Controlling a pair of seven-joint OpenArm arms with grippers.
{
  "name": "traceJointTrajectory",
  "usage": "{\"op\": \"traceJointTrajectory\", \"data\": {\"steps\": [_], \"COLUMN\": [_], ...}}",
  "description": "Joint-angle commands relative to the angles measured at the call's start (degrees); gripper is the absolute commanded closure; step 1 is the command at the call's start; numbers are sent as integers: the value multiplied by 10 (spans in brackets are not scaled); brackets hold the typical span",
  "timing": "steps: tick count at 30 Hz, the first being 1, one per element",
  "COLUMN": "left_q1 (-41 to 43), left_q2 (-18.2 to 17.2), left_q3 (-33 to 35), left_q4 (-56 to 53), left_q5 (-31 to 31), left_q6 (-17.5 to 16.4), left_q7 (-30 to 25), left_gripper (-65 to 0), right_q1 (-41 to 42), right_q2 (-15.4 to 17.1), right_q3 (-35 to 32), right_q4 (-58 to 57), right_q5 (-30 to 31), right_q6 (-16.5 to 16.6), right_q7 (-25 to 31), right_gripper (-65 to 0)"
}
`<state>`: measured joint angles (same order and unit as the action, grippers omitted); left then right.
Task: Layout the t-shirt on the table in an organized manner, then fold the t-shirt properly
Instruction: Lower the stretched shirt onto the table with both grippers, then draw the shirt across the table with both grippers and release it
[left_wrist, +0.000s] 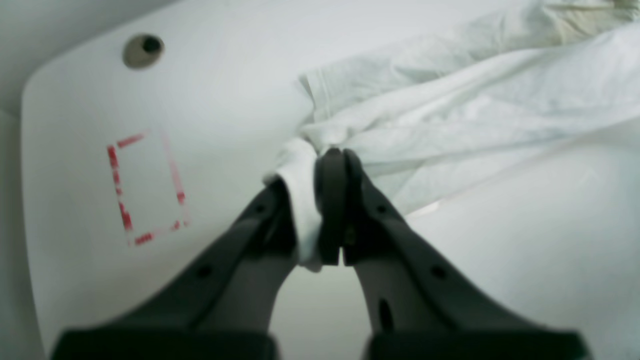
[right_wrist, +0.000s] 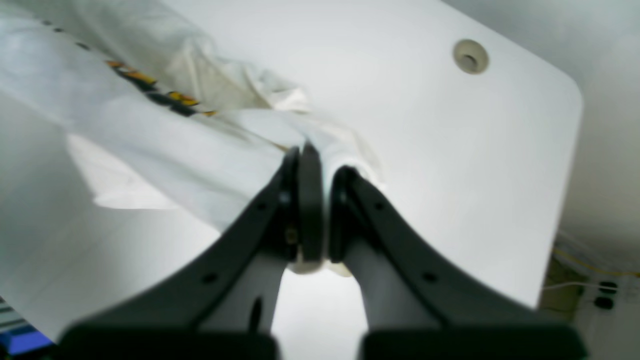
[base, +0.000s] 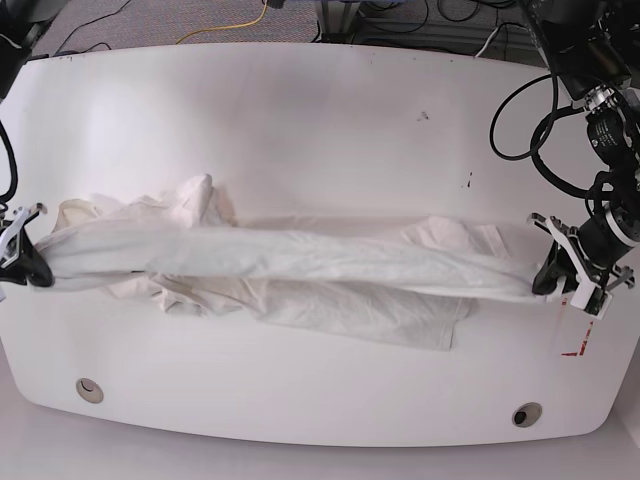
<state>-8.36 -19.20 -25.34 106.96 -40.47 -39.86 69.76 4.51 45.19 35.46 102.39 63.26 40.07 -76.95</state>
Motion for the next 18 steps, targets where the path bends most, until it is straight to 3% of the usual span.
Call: {"op": "traceJointTrajectory", "data": {"steps": [1,11,18], "left_q1": [16,110,168], "left_q2": [-9,-9,-19], "left_q3": [-11,-69,-93], "left_q4": [12,12,12], "left_q5": [-22,-49,-49], "left_q6": [-1,-1,-1], "left_q7": [-12,-12,-12], "left_gripper": [0,0,0], "right_q1": [-39,-144,-198], "right_q2": [-9,-76,-100], "right_q3": [30,61,73], "right_q4": [27,74,87], "right_q5": [2,0,1], "right_q6": [-1,-1,-1], "right_q7": [9,9,9], "right_gripper": [0,0,0]}}
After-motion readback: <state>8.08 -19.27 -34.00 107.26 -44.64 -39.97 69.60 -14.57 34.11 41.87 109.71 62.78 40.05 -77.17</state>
